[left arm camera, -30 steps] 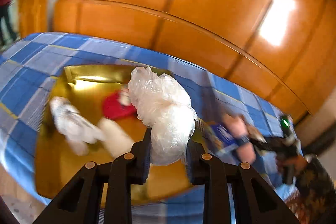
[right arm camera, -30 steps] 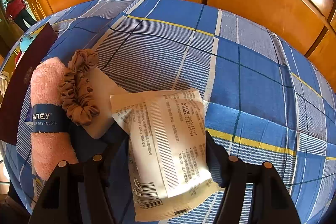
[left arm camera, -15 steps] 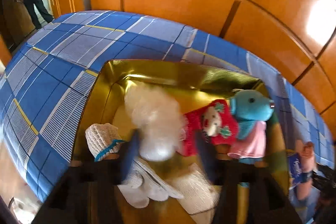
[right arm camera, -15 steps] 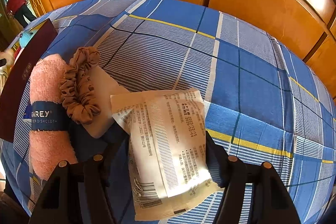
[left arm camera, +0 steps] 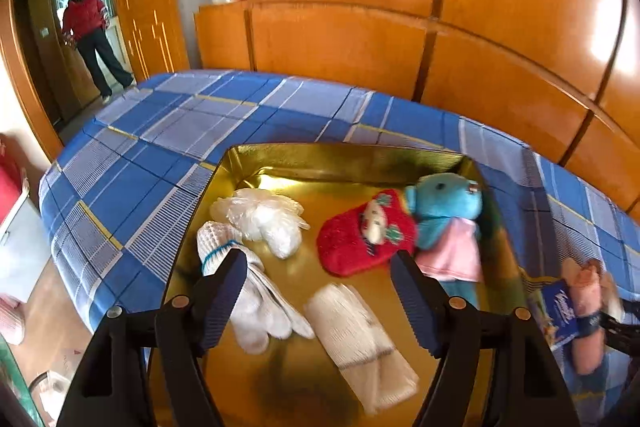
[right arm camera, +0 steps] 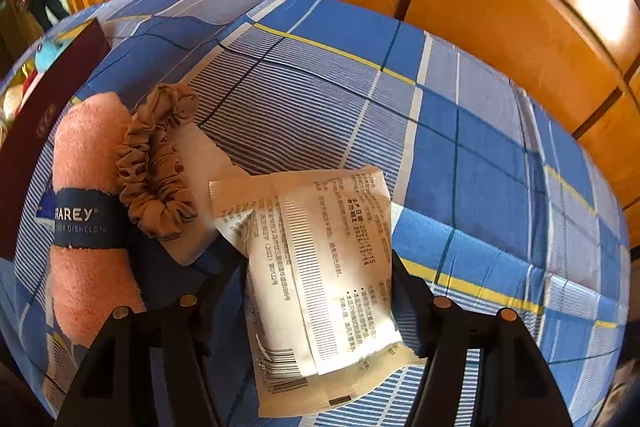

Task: Organize soft objects
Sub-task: 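Carry the printed paper packet into the gold tray and open the right tool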

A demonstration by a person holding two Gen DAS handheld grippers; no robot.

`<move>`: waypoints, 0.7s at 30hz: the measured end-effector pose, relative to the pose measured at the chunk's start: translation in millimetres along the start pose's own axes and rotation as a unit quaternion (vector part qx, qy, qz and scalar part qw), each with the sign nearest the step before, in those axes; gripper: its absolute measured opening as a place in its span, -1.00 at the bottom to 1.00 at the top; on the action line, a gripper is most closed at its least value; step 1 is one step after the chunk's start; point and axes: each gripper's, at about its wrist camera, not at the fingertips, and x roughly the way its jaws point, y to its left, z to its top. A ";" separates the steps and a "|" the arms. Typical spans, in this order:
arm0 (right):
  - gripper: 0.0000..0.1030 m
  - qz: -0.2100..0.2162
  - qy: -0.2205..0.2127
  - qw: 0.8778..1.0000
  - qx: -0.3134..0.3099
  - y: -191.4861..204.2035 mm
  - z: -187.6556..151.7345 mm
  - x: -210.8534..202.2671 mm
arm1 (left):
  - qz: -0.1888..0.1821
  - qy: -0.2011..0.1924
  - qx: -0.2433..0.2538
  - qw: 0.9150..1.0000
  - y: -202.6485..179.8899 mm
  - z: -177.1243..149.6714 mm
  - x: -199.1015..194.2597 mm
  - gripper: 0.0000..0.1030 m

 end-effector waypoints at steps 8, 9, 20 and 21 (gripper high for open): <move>0.21 -0.035 -0.013 0.999 -0.032 12.0 -0.1 -5.6 | -0.033 -0.027 0.046 0.998 -33.4 -18.7 -46.8 0.54; 0.21 -0.037 -0.014 0.999 -0.031 11.8 -0.6 -5.9 | -0.039 -0.033 0.052 0.997 -36.9 -21.6 -52.7 0.56; 0.21 -0.013 -0.002 0.999 0.047 -14.7 -4.8 -3.7 | -0.091 -0.052 0.091 0.990 -49.5 -70.2 -78.5 0.57; 0.20 -0.012 -0.002 0.998 0.056 -17.3 -5.1 -3.1 | -0.092 -0.049 0.088 0.991 -46.1 -74.1 -76.1 0.58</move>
